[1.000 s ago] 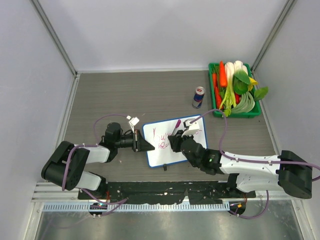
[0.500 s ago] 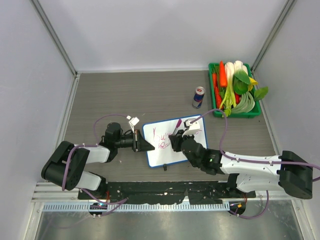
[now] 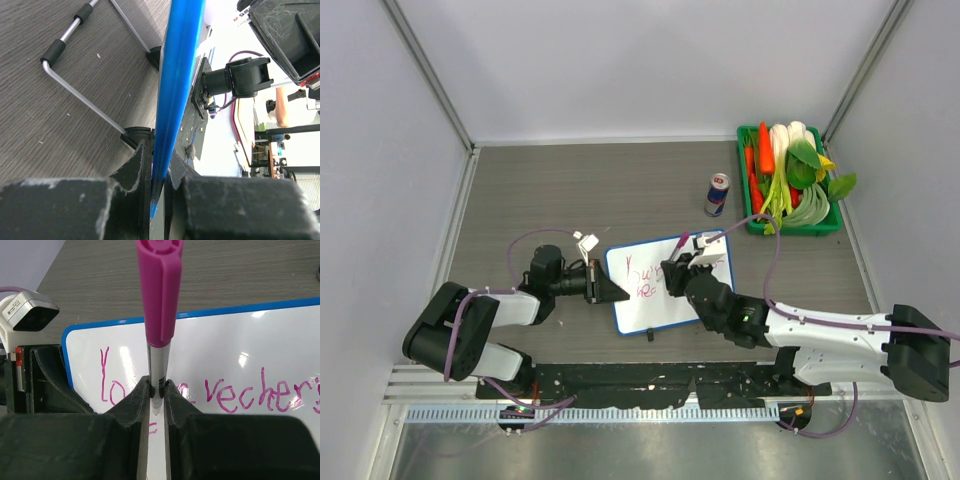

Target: Write a sentence on the whiteboard

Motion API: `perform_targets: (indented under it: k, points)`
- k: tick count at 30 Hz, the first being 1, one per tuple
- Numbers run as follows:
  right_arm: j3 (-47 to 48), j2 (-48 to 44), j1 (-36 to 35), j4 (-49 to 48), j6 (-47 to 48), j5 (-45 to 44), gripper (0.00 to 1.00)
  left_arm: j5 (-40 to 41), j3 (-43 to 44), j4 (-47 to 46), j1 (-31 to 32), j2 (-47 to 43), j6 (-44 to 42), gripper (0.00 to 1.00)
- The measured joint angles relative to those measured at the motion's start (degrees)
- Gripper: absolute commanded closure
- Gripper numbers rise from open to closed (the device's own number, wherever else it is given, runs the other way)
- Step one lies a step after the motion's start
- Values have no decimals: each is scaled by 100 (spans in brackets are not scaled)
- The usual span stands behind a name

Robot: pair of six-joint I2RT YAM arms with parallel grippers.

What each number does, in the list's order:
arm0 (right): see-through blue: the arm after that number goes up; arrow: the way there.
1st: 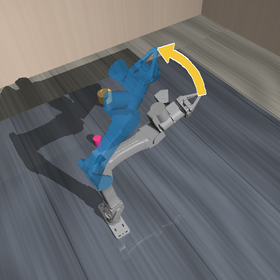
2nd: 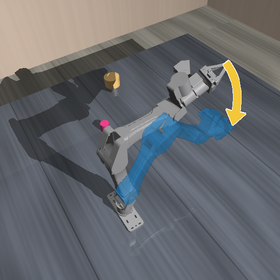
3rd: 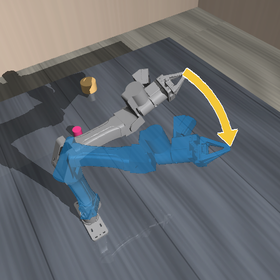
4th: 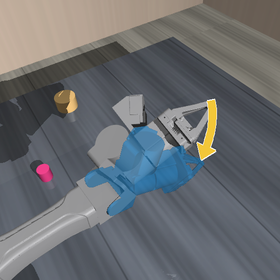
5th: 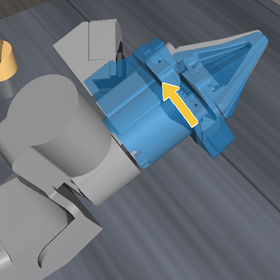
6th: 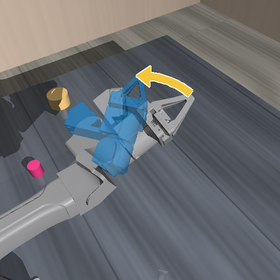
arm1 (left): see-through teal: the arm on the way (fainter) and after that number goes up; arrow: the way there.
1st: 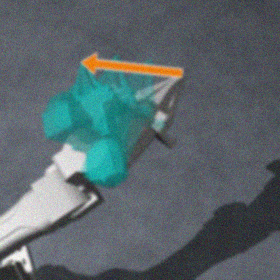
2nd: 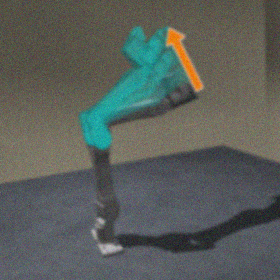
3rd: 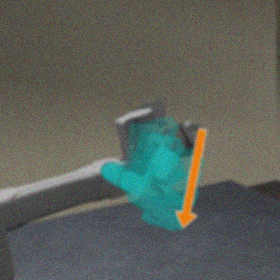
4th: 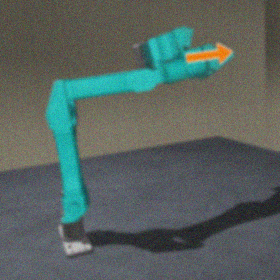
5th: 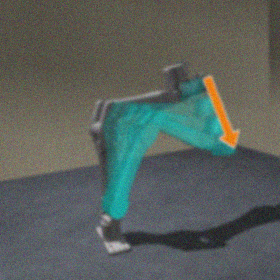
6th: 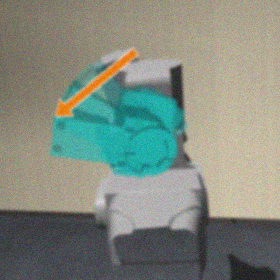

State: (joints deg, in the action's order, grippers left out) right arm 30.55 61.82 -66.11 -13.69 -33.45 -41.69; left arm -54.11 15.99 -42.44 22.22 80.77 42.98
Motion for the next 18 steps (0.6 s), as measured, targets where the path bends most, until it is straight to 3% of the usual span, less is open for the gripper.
perform_targets:
  k: [18]
  points:
    - [15,354,138,-385,50,-7,99,0,0,2,0,0,0,100]
